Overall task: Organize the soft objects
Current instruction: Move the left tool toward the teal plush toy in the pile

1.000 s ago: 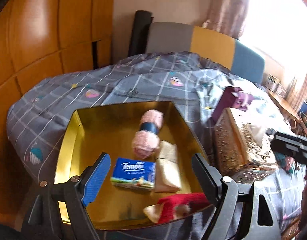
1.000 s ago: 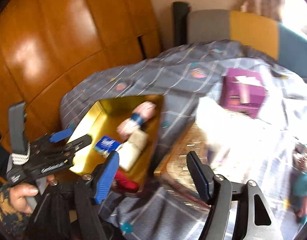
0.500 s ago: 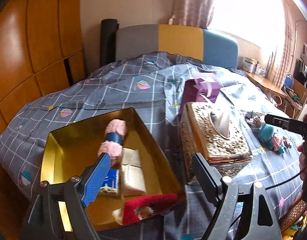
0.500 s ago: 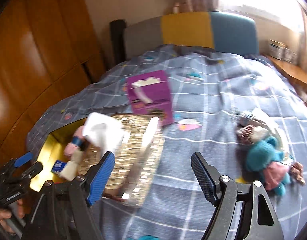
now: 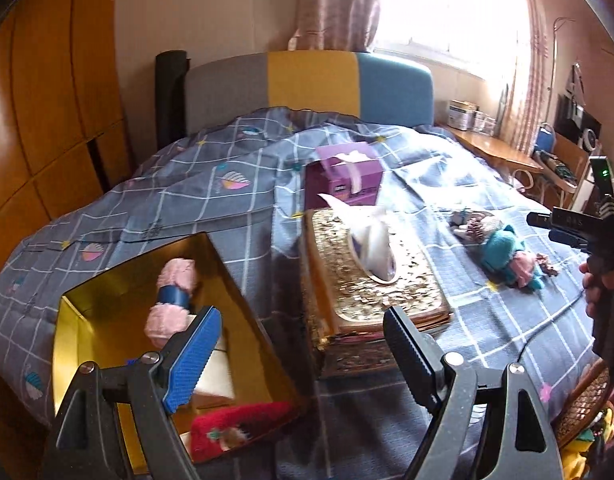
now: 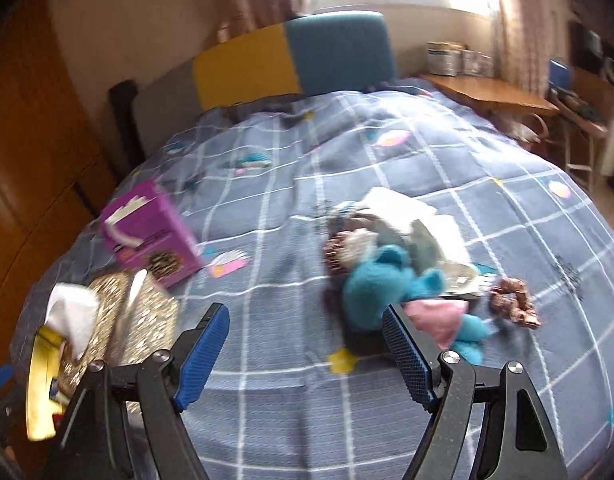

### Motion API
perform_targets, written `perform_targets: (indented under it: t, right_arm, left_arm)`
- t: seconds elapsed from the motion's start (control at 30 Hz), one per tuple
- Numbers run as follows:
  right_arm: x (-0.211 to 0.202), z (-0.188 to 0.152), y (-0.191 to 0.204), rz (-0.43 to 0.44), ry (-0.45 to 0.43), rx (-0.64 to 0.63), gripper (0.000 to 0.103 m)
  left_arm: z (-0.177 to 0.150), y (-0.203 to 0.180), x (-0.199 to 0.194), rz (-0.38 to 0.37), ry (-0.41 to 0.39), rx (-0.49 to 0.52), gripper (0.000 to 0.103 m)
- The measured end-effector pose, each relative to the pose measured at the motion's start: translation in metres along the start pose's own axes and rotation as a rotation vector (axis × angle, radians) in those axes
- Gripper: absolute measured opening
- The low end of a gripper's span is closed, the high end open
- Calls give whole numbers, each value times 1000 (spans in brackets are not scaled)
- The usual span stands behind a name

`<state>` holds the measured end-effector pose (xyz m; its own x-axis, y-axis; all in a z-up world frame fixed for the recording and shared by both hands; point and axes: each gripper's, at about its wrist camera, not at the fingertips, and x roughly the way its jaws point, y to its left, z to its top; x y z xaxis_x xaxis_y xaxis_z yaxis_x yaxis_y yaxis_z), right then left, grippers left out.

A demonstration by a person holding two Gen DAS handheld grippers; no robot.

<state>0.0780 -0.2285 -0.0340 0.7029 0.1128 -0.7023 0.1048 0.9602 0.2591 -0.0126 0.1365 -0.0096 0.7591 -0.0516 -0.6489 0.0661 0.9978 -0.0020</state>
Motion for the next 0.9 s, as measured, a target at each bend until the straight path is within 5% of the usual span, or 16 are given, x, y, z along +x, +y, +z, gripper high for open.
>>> perform_targets:
  t: [0.3, 0.5, 0.9]
  right_arm:
    - [7, 28, -111, -148, -43, 321, 80]
    - [27, 23, -142, -201, -1, 385, 80]
    - [31, 12, -160, -79, 39, 538, 79]
  left_arm:
    - [14, -30, -2, -132, 3, 33, 83]
    - [30, -80, 2, -227, 10, 125, 83]
    - [39, -202, 93, -442, 254, 176, 73]
